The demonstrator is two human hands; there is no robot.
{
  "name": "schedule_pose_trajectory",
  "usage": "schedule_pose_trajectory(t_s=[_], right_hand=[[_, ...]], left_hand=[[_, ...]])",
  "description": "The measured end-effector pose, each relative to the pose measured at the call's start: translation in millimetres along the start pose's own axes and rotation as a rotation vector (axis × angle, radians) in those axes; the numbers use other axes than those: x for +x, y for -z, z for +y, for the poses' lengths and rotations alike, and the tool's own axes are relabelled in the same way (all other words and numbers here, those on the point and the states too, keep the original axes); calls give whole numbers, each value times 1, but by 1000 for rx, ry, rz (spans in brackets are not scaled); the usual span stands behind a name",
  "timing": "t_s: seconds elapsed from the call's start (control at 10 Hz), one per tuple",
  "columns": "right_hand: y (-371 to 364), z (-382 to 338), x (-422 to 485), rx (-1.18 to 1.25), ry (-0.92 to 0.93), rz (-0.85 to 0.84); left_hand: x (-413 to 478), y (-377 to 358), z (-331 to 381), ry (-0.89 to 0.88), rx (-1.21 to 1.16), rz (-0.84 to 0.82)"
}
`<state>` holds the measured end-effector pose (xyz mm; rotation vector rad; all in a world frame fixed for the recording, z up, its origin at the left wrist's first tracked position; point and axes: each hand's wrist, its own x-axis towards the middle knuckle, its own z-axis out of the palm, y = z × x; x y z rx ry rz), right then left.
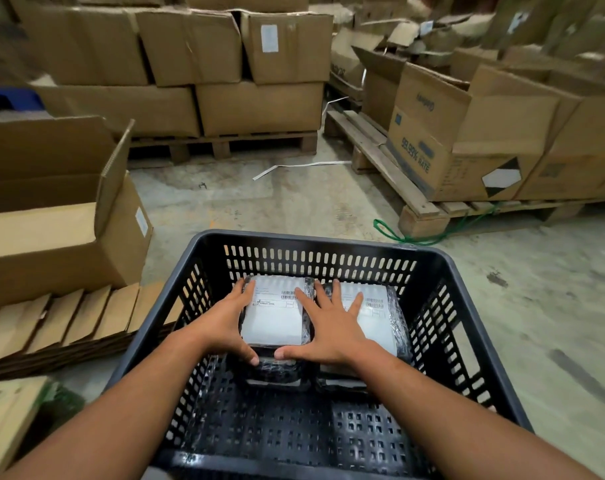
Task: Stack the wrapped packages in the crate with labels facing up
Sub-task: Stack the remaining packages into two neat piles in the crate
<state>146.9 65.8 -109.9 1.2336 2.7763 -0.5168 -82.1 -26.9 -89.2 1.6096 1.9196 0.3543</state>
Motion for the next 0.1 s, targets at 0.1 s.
schedule_pose_trajectory(t_s=[0.1], right_hand=[[13, 1, -6, 199, 4, 57]], left_hand=[[-9, 6, 12, 63, -40, -67]])
